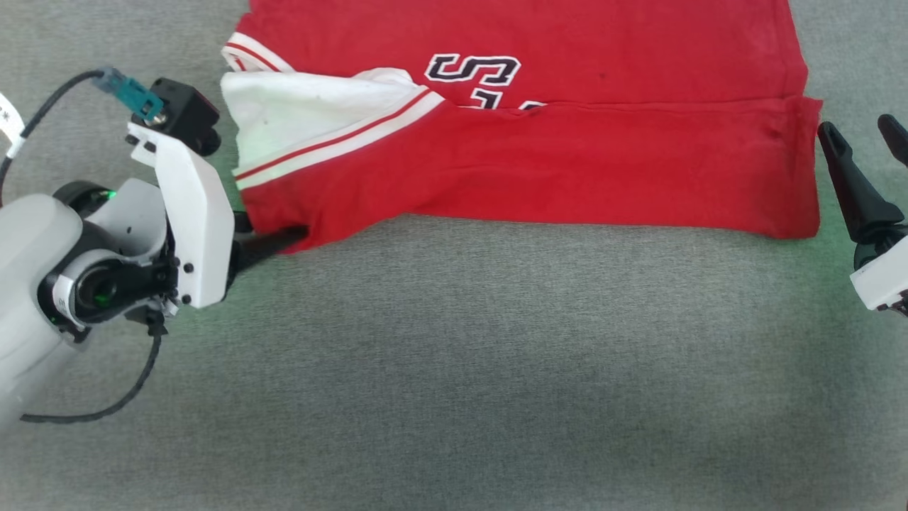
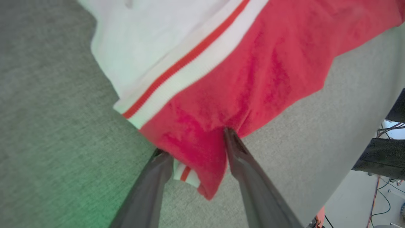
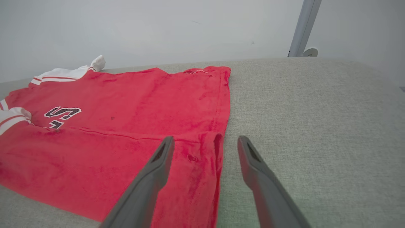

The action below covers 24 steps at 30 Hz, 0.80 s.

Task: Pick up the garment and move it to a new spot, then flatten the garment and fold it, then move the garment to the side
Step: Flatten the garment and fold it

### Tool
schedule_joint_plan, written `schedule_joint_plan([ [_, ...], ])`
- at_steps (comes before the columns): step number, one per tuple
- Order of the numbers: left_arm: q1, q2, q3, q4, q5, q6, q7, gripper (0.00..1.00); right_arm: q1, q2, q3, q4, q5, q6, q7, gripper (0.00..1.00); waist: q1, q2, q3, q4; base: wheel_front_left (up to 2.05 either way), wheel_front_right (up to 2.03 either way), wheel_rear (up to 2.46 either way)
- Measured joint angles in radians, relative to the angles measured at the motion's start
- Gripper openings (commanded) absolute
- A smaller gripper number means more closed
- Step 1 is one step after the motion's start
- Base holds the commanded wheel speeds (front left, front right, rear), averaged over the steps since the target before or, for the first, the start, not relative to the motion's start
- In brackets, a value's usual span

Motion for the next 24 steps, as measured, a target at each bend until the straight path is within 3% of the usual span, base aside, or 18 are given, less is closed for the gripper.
schedule_joint_plan([
  [9,-0.006,-0.016,0.002,0.027,-0.003,-0.015,0.001,0.00,0.018,-0.058,0.034,-0.026,-0.041,0.000,0.070,1.00,0.0000,0.0000,0.006,-0.009,0.00,0.00,0.00],
  [18,-0.014,-0.037,0.001,0.017,0.025,-0.034,-0.022,0.00,-0.016,-0.174,0.156,-0.002,-0.030,0.000,0.364,1.00,0.0000,0.0000,0.020,0.024,0.00,0.00,0.00],
  [23,-0.021,-0.062,-0.001,0.025,0.039,-0.048,-0.044,0.00,-0.072,-0.194,0.185,0.026,-0.035,0.000,0.489,1.00,0.0000,0.0000,0.030,0.045,0.00,0.00,0.00],
  [24,-0.023,-0.069,-0.002,0.031,0.044,-0.053,-0.048,0.00,-0.078,-0.197,0.187,0.029,-0.037,0.000,0.508,0.82,0.0000,0.0000,0.032,0.050,0.00,0.00,0.00],
])
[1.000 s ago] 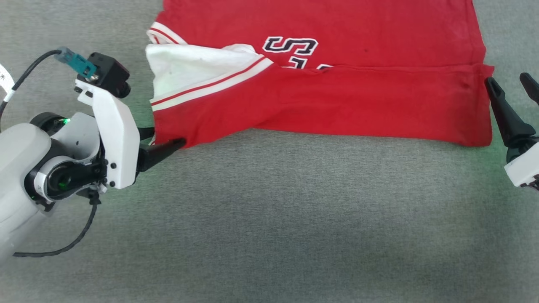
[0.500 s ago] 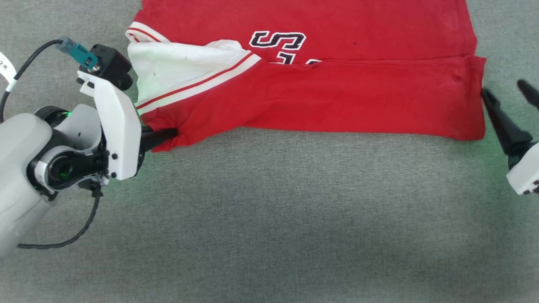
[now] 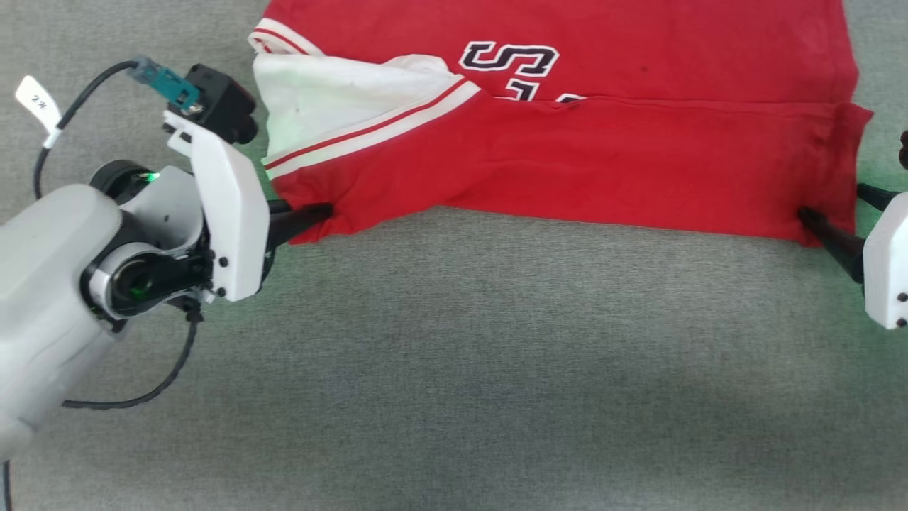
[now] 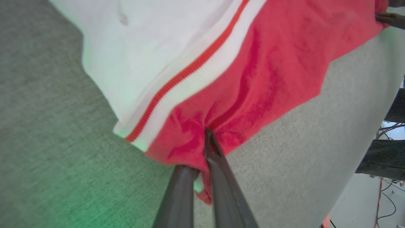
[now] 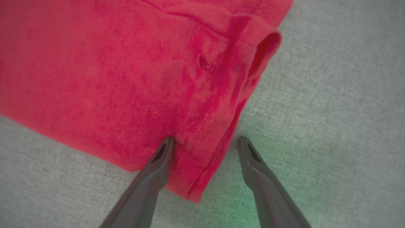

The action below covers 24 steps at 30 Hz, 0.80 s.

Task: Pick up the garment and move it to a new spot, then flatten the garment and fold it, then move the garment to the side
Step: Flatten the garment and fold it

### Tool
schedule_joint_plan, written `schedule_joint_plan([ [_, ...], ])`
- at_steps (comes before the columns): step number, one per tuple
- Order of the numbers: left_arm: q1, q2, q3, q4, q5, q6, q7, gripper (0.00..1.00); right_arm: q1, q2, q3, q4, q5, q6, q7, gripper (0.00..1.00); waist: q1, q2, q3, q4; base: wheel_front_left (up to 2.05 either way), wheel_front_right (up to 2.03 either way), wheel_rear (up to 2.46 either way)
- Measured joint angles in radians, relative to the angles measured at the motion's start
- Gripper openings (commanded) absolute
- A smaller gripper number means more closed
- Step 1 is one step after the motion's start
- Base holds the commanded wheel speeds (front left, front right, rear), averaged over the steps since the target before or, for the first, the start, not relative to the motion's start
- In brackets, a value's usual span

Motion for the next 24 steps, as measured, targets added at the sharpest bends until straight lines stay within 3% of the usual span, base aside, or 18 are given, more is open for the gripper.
schedule_joint_plan([
  [1,0.000,-0.007,0.000,0.005,0.001,-0.002,-0.004,0.00,-0.006,-0.002,0.001,0.003,0.000,0.000,0.022,0.53,0.0000,0.0000,0.001,0.005,0.00,0.00,0.00],
  [3,-0.001,-0.020,-0.001,0.017,0.003,-0.009,-0.012,0.00,-0.010,-0.007,0.002,0.001,0.002,0.000,0.055,0.13,0.0000,0.0000,0.001,0.012,0.00,0.00,0.00],
  [4,-0.001,-0.027,-0.001,0.021,0.003,-0.011,-0.014,0.00,-0.010,-0.007,0.002,-0.002,0.003,0.000,0.066,0.00,0.0000,0.0000,-0.001,0.015,0.00,0.00,0.00],
  [10,0.006,-0.044,0.001,0.049,0.000,-0.030,-0.050,0.00,-0.003,0.012,-0.021,-0.020,0.016,0.000,0.079,0.00,0.0000,0.0000,-0.023,0.020,0.00,0.00,0.00],
  [15,0.070,-0.009,0.006,0.025,-0.026,-0.046,-0.090,0.00,0.016,0.023,-0.036,-0.028,0.035,0.000,0.065,0.00,0.0000,-0.0001,-0.068,0.016,0.00,0.00,0.00],
  [24,0.193,0.112,0.006,-0.181,-0.077,-0.046,-0.126,0.00,0.113,-0.092,0.014,-0.070,0.125,0.000,0.074,0.00,0.0000,0.0000,-0.145,0.039,0.00,0.00,0.00],
])
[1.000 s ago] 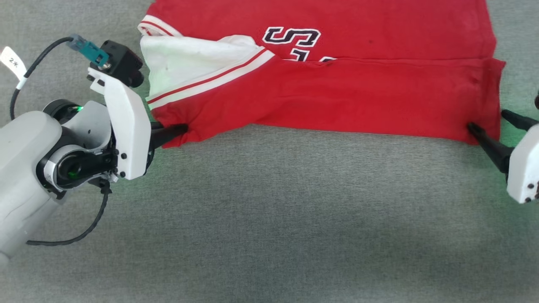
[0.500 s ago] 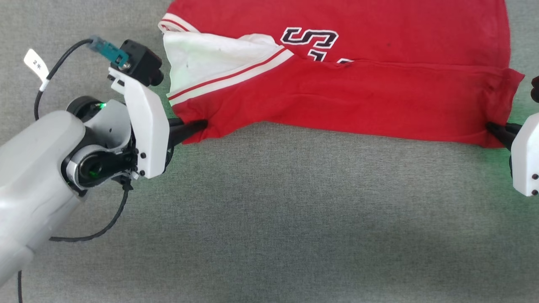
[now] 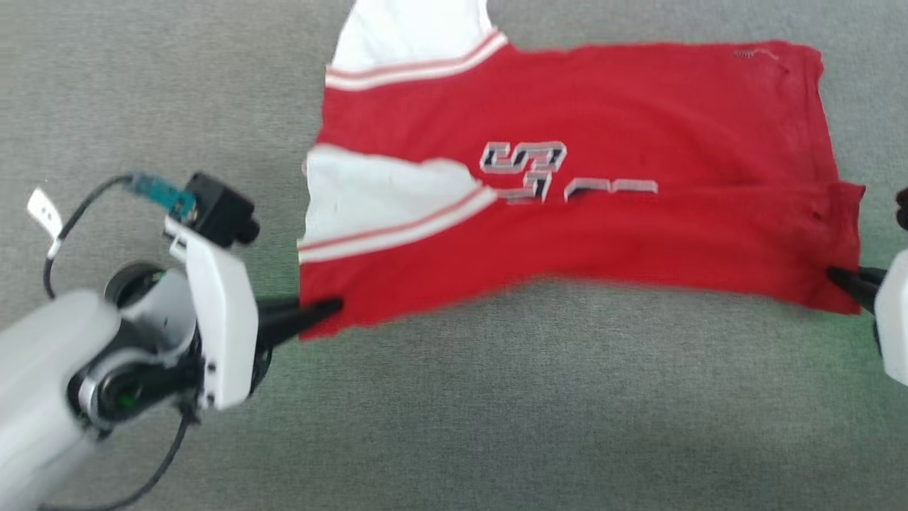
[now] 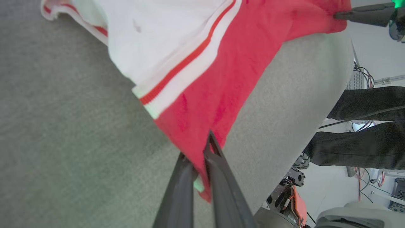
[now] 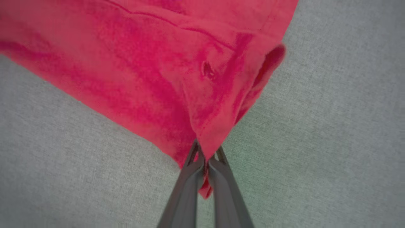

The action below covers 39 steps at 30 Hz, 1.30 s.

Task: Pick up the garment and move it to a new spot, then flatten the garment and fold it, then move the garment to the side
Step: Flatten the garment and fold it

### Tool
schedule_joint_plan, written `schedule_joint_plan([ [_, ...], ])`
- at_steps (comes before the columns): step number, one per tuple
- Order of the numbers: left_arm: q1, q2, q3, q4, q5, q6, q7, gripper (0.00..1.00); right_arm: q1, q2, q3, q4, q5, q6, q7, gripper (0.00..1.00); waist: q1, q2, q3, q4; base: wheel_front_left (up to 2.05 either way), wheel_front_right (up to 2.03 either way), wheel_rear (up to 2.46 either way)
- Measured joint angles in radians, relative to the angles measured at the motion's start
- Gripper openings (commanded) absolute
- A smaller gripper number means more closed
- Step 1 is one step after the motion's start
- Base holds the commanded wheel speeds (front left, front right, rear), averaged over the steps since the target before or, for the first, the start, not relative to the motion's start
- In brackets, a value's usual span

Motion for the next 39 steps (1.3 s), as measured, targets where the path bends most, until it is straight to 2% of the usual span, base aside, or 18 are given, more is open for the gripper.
schedule_joint_plan([
  [4,0.055,0.057,-0.010,-0.104,-0.005,0.029,-0.011,0.00,0.035,-0.053,0.013,-0.008,0.024,0.000,0.011,0.00,0.0000,0.0000,-0.011,0.013,0.00,0.00,0.00],
  [10,0.140,0.114,-0.030,-0.231,-0.011,0.074,-0.058,0.00,0.107,-0.105,0.011,-0.021,0.075,0.000,0.032,0.00,0.0000,0.0000,-0.012,0.021,0.00,0.00,0.00],
  [15,0.170,0.122,-0.036,-0.262,-0.006,0.094,-0.089,0.00,0.144,-0.117,-0.024,-0.032,0.090,0.000,0.025,0.00,0.0000,0.0000,-0.005,0.021,0.00,0.00,0.00],
  [21,0.172,0.106,-0.030,-0.233,-0.003,0.105,-0.107,0.00,0.156,-0.094,-0.035,-0.039,0.086,0.000,0.021,0.00,0.0000,0.0000,-0.005,0.010,0.00,0.00,0.00],
  [23,0.172,0.104,-0.022,-0.224,-0.001,0.106,-0.121,0.45,0.158,-0.073,-0.054,-0.042,0.074,0.000,-0.007,0.47,0.0000,0.0000,-0.005,0.006,0.00,0.00,0.00],
  [24,0.171,0.104,-0.017,-0.220,0.002,0.106,-0.130,0.69,0.158,-0.060,-0.071,-0.044,0.066,0.000,-0.030,1.00,0.0000,0.0000,-0.005,0.004,0.00,0.00,0.00],
  [25,0.171,0.105,-0.011,-0.218,0.005,0.106,-0.139,1.00,0.158,-0.045,-0.091,-0.045,0.057,0.000,-0.051,1.00,0.0000,0.0000,-0.005,0.002,0.00,0.00,0.00],
  [30,0.166,0.146,0.046,-0.188,-0.006,0.132,-0.208,1.00,0.165,0.016,-0.173,-0.084,0.011,0.000,-0.164,1.00,0.0000,0.0000,-0.007,-0.015,0.00,0.00,0.00],
  [34,0.146,0.166,0.116,-0.146,-0.009,0.156,-0.304,1.00,0.164,0.076,-0.221,-0.127,-0.056,0.000,-0.275,1.00,0.0000,0.0001,-0.008,-0.042,0.00,0.00,0.00],
  [39,0.091,0.156,0.160,-0.030,0.067,0.198,-0.404,1.00,0.120,0.191,-0.204,-0.166,-0.161,0.000,-0.466,1.00,0.0000,0.0000,-0.005,-0.095,0.00,0.00,0.00],
])
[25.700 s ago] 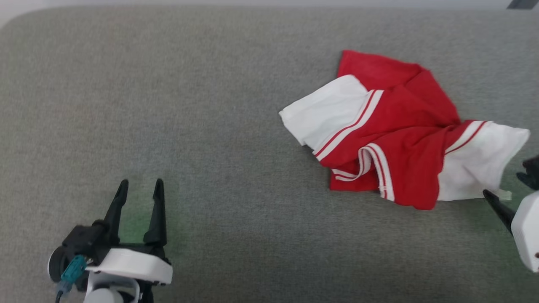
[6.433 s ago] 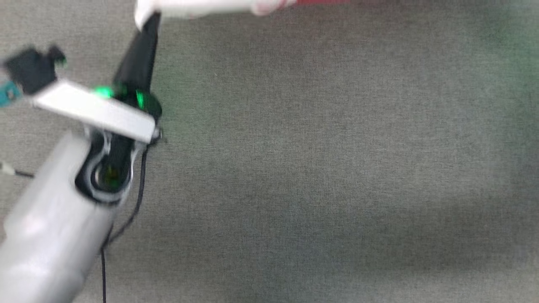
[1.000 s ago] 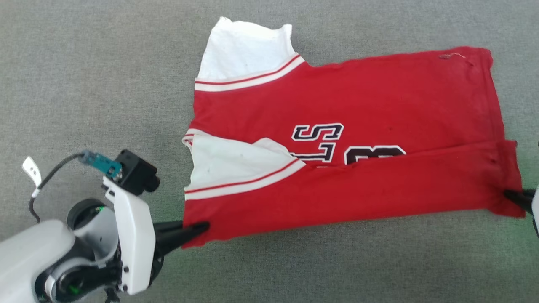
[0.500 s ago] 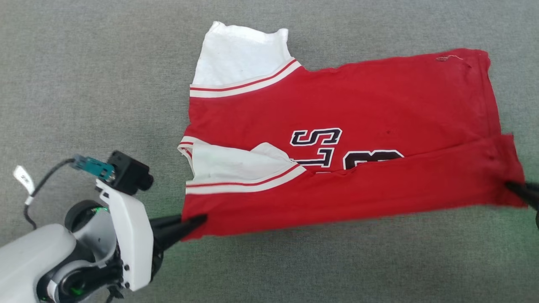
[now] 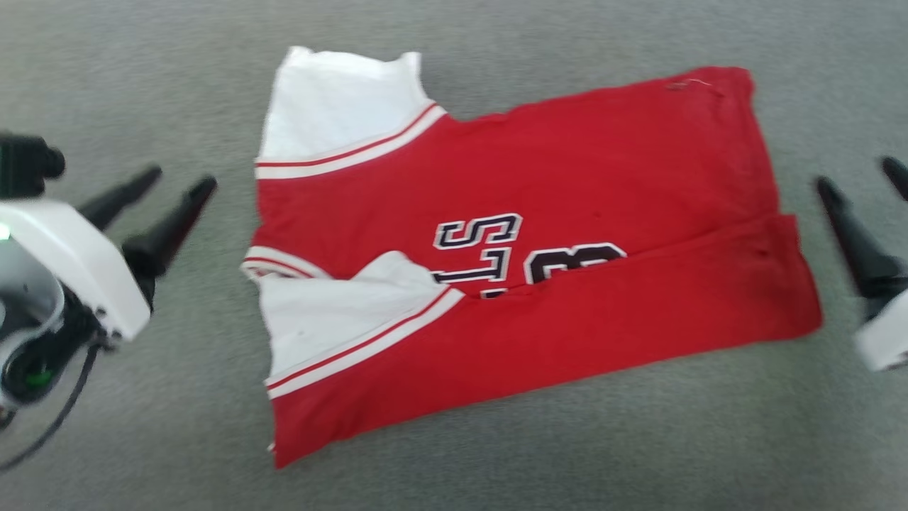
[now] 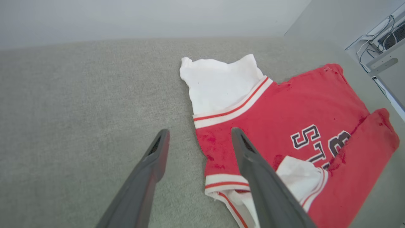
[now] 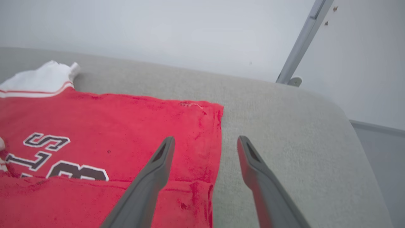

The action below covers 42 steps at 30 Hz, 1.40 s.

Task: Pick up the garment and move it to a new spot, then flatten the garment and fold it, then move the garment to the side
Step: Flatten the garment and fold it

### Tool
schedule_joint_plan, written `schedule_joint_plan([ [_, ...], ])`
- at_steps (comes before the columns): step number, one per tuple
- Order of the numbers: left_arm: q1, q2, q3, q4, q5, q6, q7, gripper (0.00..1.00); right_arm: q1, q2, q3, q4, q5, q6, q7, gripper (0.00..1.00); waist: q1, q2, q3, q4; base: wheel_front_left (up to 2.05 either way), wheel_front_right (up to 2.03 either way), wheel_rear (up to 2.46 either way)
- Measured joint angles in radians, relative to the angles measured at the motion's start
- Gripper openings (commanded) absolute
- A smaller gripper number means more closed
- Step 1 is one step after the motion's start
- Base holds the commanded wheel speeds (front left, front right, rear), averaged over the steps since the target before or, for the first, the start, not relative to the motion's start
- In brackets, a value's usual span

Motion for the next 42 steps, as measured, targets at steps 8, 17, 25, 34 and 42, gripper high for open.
schedule_joint_plan([
  [8,-0.185,-0.134,0.026,0.304,0.117,-0.035,-0.057,1.00,-0.025,0.124,0.175,0.015,-0.086,0.000,-0.270,1.00,0.0000,0.0000,0.019,-0.109,0.00,0.00,0.00],
  [17,-0.456,-0.238,-0.013,0.619,0.140,-0.103,0.224,1.00,-0.037,0.176,0.188,0.052,-0.105,0.000,-0.367,1.00,0.0000,0.0000,0.083,-0.221,0.00,0.00,0.00],
  [25,-0.599,-0.223,-0.086,0.755,0.086,-0.111,0.714,1.00,-0.024,0.209,0.185,0.054,-0.112,0.000,-0.401,1.00,0.0000,0.0000,0.151,-0.292,0.00,0.00,0.00],
  [34,-0.637,-0.210,-0.089,0.717,0.021,-0.124,0.909,0.40,-0.029,0.214,0.186,0.042,-0.115,0.000,-0.393,1.00,0.0000,0.0000,0.184,-0.305,0.00,0.00,0.00],
  [42,-0.636,-0.217,-0.080,0.696,0.022,-0.132,0.867,0.00,-0.124,0.165,0.203,0.041,-0.105,0.000,-0.298,1.00,0.0000,0.0000,0.200,-0.288,0.00,0.00,0.00],
])
